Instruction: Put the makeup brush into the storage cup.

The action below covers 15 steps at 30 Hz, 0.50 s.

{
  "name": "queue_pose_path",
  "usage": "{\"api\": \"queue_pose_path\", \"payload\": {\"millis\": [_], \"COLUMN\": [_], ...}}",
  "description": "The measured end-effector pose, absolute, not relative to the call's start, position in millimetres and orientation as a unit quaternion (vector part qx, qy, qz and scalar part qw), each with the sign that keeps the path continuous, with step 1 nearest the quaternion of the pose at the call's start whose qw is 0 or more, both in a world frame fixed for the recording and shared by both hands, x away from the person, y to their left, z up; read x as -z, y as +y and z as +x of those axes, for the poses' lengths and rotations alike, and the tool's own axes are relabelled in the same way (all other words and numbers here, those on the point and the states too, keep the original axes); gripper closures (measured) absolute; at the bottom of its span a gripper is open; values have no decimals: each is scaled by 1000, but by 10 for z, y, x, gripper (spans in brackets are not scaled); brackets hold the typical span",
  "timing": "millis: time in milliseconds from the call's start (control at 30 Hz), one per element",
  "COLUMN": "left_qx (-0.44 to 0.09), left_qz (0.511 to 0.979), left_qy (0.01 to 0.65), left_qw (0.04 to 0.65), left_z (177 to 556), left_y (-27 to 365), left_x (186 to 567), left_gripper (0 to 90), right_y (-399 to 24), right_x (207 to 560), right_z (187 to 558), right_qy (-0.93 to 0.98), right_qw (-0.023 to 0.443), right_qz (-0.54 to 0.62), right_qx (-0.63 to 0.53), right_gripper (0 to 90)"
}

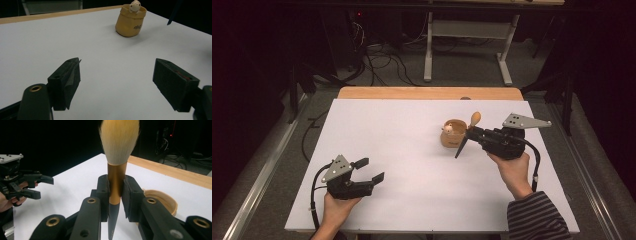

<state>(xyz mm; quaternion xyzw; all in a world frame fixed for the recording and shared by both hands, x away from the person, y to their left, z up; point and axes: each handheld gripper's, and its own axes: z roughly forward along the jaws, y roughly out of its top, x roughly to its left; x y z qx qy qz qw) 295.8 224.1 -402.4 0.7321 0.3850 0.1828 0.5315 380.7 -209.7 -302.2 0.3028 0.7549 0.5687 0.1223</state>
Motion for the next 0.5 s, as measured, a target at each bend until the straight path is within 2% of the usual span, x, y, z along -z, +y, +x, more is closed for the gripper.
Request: {"api": "queue_pose_path", "payload": {"millis": [500], "left_qx": [-180], "left_qz": [733], "left_qy": [385], "left_qw": [531], "left_z": [2957], "left_y": [2249], "left_x": [4020], "left_gripper": [232], "right_y": [-2099], "right_x": [2845], "right_z": [4001], "right_qy": [750], "right_qw": [143], "right_qz": [317], "right_qx": [-562], "right_gripper": [791]}}
